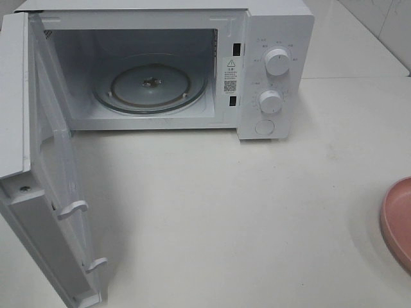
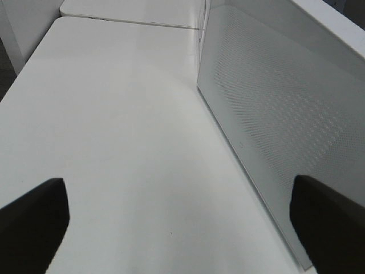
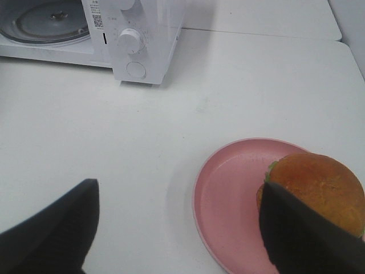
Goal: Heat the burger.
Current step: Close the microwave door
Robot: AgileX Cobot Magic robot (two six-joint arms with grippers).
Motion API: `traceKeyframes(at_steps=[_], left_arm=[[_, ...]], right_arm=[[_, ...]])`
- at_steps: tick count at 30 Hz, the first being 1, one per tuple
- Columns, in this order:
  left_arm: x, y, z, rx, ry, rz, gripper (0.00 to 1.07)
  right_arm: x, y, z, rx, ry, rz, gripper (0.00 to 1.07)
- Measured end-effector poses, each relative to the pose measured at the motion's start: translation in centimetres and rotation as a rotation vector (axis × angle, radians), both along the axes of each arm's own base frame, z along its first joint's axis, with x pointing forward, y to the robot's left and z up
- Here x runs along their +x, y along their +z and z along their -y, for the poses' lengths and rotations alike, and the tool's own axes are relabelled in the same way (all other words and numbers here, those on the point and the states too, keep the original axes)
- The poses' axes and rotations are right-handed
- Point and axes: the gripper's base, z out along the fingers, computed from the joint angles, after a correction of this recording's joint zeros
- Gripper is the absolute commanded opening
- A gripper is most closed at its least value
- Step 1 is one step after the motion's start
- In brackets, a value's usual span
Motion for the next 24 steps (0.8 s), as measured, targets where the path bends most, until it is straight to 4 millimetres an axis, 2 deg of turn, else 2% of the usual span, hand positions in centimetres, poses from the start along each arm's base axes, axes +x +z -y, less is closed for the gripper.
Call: traceKeyframes(at_steps=[24], left_arm=[[0.0,0.0,0.0,0.0,0.0,0.0,0.98]], right_arm=[[0.0,0.0,0.0,0.0,0.0,0.0,0.76]])
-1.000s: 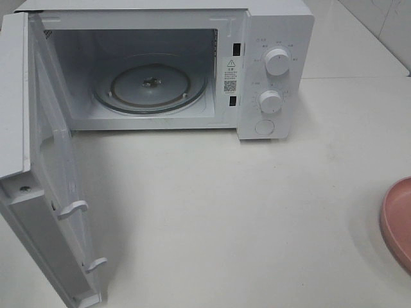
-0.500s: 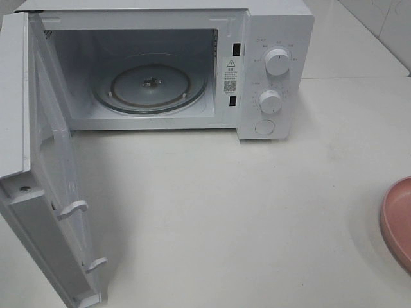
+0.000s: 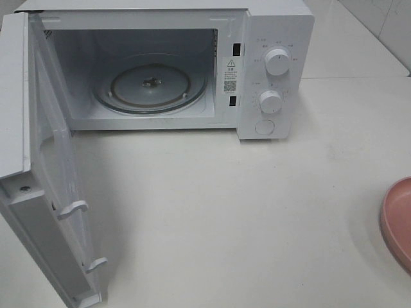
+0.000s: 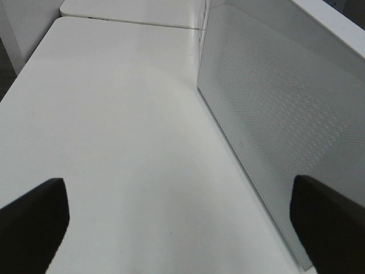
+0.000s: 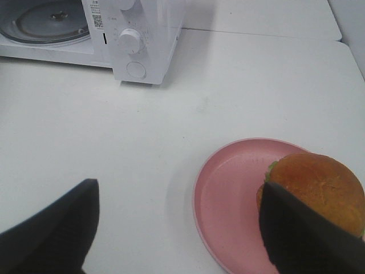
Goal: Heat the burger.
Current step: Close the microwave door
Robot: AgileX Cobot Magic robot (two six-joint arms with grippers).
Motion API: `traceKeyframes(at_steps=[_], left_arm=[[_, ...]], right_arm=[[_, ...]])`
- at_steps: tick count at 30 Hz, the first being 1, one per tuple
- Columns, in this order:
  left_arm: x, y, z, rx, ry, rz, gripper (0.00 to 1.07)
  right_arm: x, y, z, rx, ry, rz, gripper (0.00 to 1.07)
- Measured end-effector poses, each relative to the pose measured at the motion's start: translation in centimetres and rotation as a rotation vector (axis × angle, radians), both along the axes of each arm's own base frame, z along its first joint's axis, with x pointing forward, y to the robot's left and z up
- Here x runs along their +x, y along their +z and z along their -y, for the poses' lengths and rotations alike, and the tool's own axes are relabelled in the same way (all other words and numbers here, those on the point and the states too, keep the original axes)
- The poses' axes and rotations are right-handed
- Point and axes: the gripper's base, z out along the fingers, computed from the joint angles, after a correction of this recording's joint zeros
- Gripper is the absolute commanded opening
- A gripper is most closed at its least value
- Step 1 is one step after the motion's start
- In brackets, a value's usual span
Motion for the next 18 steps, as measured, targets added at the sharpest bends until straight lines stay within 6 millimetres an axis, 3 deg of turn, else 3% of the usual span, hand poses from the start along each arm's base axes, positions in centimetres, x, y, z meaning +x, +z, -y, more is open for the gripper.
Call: traceKeyframes(at_steps=[18], left_arm=[[0.0,0.01,0.15,-0.016,-0.011,0.001,0.98]], right_arm=[[0.0,0.0,0.0,0.0,0.0,0.0,0.76]])
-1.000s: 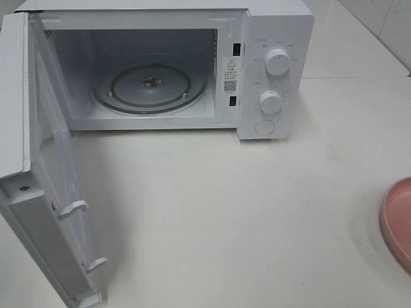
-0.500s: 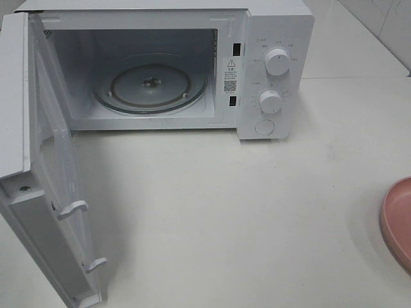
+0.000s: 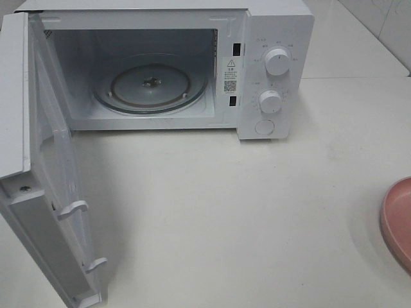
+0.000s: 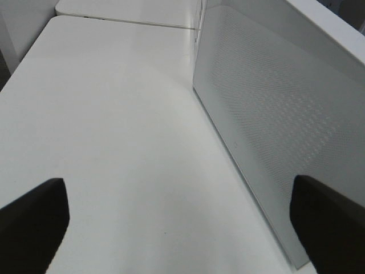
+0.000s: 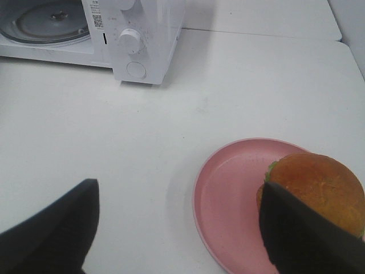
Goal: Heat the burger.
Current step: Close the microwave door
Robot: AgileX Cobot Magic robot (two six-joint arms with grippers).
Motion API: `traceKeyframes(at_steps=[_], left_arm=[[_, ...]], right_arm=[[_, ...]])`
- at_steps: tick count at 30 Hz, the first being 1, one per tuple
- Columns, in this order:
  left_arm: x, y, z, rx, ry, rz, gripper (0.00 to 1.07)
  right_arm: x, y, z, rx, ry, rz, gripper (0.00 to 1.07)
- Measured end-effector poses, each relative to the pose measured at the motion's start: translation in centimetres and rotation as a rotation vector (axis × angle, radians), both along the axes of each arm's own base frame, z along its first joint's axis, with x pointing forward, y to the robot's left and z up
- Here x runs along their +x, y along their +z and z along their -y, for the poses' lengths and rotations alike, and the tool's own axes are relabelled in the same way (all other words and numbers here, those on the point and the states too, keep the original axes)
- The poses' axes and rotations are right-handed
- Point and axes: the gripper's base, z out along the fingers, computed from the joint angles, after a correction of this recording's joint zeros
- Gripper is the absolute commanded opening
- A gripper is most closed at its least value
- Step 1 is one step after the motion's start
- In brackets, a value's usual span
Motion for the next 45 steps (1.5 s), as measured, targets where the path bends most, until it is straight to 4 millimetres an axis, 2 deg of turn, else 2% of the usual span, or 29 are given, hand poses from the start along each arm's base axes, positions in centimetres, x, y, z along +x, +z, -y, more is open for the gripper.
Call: traceKeyframes(at_steps=[8,11,12,14,15,16,17,18,19,20,22,23,24,25,26,27,28,30,31,32,34,36,37,39,45], left_arm=[[0.0,0.0,0.2,-0.017,-0.012,0.001,0.96],[0.0,0.0,0.1,-0.01,-0.007,0.0,0.86],[0.0,0.0,0.1,-0.01,-0.007,0.0,0.86],[0.0,0.0,0.1,-0.006,-0.004,0.0,0.7],[0.0,0.0,0.1,-0.006,-0.004,0.0,0.7],[0.0,0.0,0.1,-0.006,-0.004,0.001,0.58],[0.0,0.1,0.1,-0.007,-0.004,0.008,0.53],[0.0,0.1,0.1,-0.007,-0.004,0.008,0.53],[0.1,0.3,0.1,-0.008,-0.005,0.01,0.43],[0.1,0.3,0.1,-0.008,-0.005,0.01,0.43],[0.8,0.8,0.0,-0.01,-0.004,-0.013,0.28],[0.8,0.8,0.0,-0.01,-0.004,-0.013,0.28],[1.5,1.0,0.0,-0.011,-0.003,-0.038,0.13],[2.5,1.1,-0.1,-0.01,0.001,-0.076,0.08],[2.5,1.1,-0.1,-0.01,0.001,-0.076,0.08],[3.0,1.2,-0.1,-0.01,0.003,-0.082,0.0],[3.0,1.2,-0.1,-0.01,0.003,-0.082,0.0],[4.6,1.4,-0.2,-0.013,0.008,-0.095,0.0],[4.6,1.4,-0.2,-0.013,0.008,-0.095,0.0],[5.6,1.6,-0.2,-0.016,0.011,-0.099,0.0],[6.2,1.6,-0.2,-0.016,0.013,-0.099,0.0],[8.0,1.6,-0.4,-0.013,0.018,-0.1,0.0],[8.0,1.6,-0.4,-0.013,0.018,-0.1,0.0],[9.5,0.7,-0.5,0.013,0.009,-0.104,0.0],[11.7,-1.0,-0.5,0.039,-0.003,-0.026,0.0]], right_arm=[[0.0,0.0,0.0,0.0,0.0,0.0,0.76],[0.0,0.0,0.0,0.0,0.0,0.0,0.76],[0.0,0.0,0.0,0.0,0.0,0.0,0.76],[0.0,0.0,0.0,0.0,0.0,0.0,0.76],[0.0,0.0,0.0,0.0,0.0,0.0,0.76],[0.0,0.0,0.0,0.0,0.0,0.0,0.76],[0.0,0.0,0.0,0.0,0.0,0.0,0.76],[0.0,0.0,0.0,0.0,0.0,0.0,0.76],[0.0,0.0,0.0,0.0,0.0,0.0,0.76],[0.0,0.0,0.0,0.0,0.0,0.0,0.76],[0.0,0.0,0.0,0.0,0.0,0.0,0.76],[0.0,0.0,0.0,0.0,0.0,0.0,0.76],[0.0,0.0,0.0,0.0,0.0,0.0,0.76],[0.0,0.0,0.0,0.0,0.0,0.0,0.76],[0.0,0.0,0.0,0.0,0.0,0.0,0.76],[0.0,0.0,0.0,0.0,0.0,0.001,0.76],[0.0,0.0,0.0,0.0,0.0,0.001,0.76],[0.0,0.0,0.0,0.0,0.0,0.001,0.76],[0.0,0.0,0.0,0.0,0.0,0.001,0.76],[0.0,0.0,0.0,0.0,0.0,0.001,0.76],[0.0,0.0,0.0,0.0,0.0,0.001,0.76],[0.0,0.0,0.0,0.0,0.0,0.001,0.76],[0.0,0.0,0.0,0.0,0.0,0.001,0.76],[0.0,0.0,0.0,0.0,0.0,0.001,0.76],[0.0,0.0,0.0,0.0,0.0,0.001,0.76]])
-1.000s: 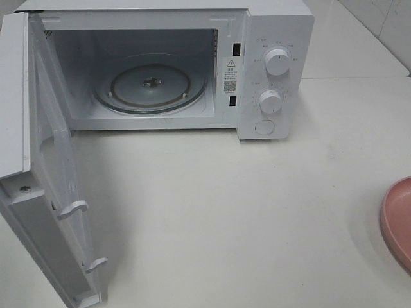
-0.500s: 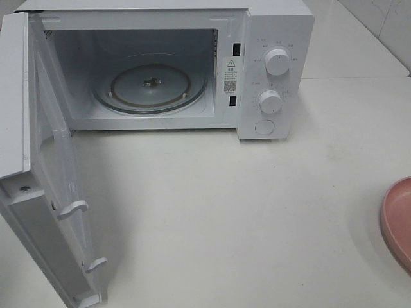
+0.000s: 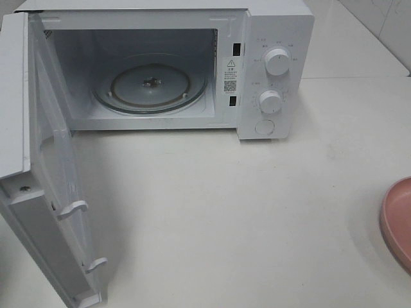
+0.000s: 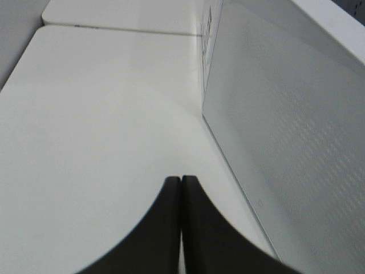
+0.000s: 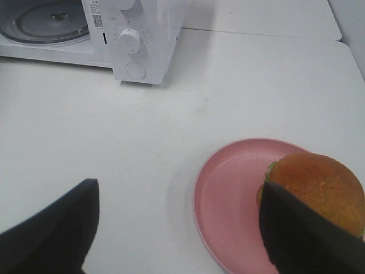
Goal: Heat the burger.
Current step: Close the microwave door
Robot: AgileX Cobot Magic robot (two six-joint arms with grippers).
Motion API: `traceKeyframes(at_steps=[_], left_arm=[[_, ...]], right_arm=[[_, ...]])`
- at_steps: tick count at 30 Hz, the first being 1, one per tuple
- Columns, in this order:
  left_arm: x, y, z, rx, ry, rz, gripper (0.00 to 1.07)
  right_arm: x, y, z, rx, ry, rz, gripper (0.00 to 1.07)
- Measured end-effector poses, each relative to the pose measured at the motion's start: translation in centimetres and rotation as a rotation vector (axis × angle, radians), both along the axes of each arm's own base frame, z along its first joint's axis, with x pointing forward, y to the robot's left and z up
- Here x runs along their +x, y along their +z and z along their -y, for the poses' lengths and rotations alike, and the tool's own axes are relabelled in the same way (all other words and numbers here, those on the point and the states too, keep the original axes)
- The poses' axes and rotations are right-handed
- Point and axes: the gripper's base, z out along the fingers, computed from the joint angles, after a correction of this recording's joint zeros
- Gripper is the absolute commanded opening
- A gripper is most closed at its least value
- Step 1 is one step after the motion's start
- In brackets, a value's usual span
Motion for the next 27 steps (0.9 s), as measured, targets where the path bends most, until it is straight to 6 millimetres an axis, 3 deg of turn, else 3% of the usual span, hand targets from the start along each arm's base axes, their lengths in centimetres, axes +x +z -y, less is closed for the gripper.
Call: traceKeyframes(at_steps=[5,15,27], left_arm=[[1.7,-1.9,-0.3,-0.007,0.03,0.106,0.0],[3.8,-4.2,-0.7,0.009,0.073,0.155,0.0],[6.4,-6.4,2.1,0.058,-0.088,0.223,0.0]], right_arm=[[0.0,0.0,0.0,0.0,0.0,0.0,0.76],[0.0,0.0,0.0,0.0,0.0,0.0,0.76],[0.0,0.0,0.0,0.0,0.0,0.0,0.76]])
